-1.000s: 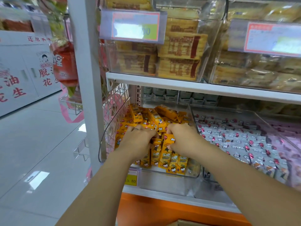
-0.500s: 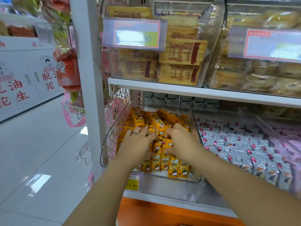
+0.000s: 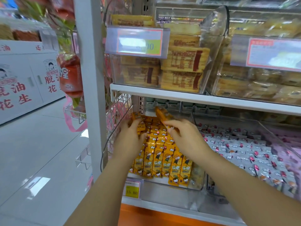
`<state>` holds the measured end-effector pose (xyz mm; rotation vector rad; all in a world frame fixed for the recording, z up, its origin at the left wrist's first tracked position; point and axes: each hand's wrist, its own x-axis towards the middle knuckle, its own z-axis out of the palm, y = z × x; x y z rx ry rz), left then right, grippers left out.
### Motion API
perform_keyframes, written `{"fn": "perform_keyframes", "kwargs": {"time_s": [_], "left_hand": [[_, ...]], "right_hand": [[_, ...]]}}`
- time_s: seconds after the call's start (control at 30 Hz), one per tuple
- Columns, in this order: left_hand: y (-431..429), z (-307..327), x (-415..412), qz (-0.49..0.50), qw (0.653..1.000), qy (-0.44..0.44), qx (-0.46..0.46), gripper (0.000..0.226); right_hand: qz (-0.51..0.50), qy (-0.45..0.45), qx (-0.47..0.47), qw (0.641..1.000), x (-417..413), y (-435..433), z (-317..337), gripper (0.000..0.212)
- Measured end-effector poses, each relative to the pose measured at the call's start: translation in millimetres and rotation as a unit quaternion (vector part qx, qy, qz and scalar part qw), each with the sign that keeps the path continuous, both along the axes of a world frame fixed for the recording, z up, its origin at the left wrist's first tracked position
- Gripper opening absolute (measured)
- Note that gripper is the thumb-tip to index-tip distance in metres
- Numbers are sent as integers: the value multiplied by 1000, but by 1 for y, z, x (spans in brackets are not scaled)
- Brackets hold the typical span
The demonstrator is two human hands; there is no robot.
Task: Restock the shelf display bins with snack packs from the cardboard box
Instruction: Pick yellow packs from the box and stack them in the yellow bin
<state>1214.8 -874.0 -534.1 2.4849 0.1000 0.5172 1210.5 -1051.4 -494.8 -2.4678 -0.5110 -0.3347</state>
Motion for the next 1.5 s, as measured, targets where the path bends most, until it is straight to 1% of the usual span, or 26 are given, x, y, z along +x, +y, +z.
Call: {"fn": "perform_keyframes", "kwargs": {"time_s": [0.07,0.13,0.23,0.33,0.4,0.47,0.6,0.63,0.7,0.73,0.77,0.8,0.83,0.9,0.93,0.97,1.0,1.03,1.07,1.13,1.2,1.27,1.33,1.43,1.5], "left_hand": [[-9,-2,4,32,997,52,37,52],[-15,-3,9,57,992,84,72,51],[-21,-3,17,65,990,94,78,47],[-24,-4,21,73,995,55,31,35],[-24,-4,22,85,996,29,25,24],[-24,-5,24,89,996,11,13,17],[-26,0,22,73,996,-35,-27,24],[-27,2,19,74,995,-54,-31,27],[-29,9,12,86,992,-89,-30,33],[-29,12,9,87,990,-106,-36,37],[-29,14,7,80,988,-121,-57,40],[-30,15,5,62,985,-124,-98,43],[-30,18,1,30,980,-115,-160,46],[-34,25,-11,-70,951,-54,-297,53],[-36,26,-19,-127,932,-11,-339,56],[-37,26,-29,-178,919,38,-349,55],[-38,25,-37,-223,910,83,-339,54],[-38,22,-44,-255,904,124,-321,51],[-37,18,-49,-270,902,156,-299,49],[-36,7,-52,-267,909,180,-266,43],[-39,0,-50,-268,914,177,-247,37],[-47,-2,-47,-266,924,173,-211,33],[-54,-5,-42,-247,942,161,-160,33],[-62,-11,-34,-211,963,167,-29,39],[-66,-12,-31,-191,964,179,39,48]], "right_hand": [[-3,-15,32,999,-10,-11,-1,28],[-12,-15,42,999,-21,-20,-3,24],[-10,-24,48,998,-28,-30,1,19],[-3,-32,58,998,-30,-36,10,18],[0,-35,67,997,-29,-41,15,20],[6,-24,67,997,-31,-46,18,22],[2,-24,51,998,-37,-57,16,23],[0,-16,61,998,-37,-60,14,25],[-4,10,82,997,-38,-64,11,39],[-3,16,89,996,-38,-66,9,41],[1,12,103,995,-38,-66,7,37],[5,5,120,993,-38,-66,6,34],[6,1,143,990,-39,-66,7,33],[10,2,177,984,-41,-66,10,23],[10,-7,174,985,-43,-67,12,18],[7,-20,157,987,-44,-68,14,14],[5,-22,129,991,-45,-70,15,10],[9,-12,97,995,-46,-72,17,12],[13,2,64,998,-46,-72,18,23],[26,27,22,999,-47,-71,20,39],[33,26,-25,999,-45,-65,20,43],[31,27,-69,997,-41,-57,13,41],[14,27,-114,993,-36,-52,3,35],[-7,-14,-206,978,-30,-50,-6,19],[-14,-36,-229,973,-27,-51,-8,11]]}}
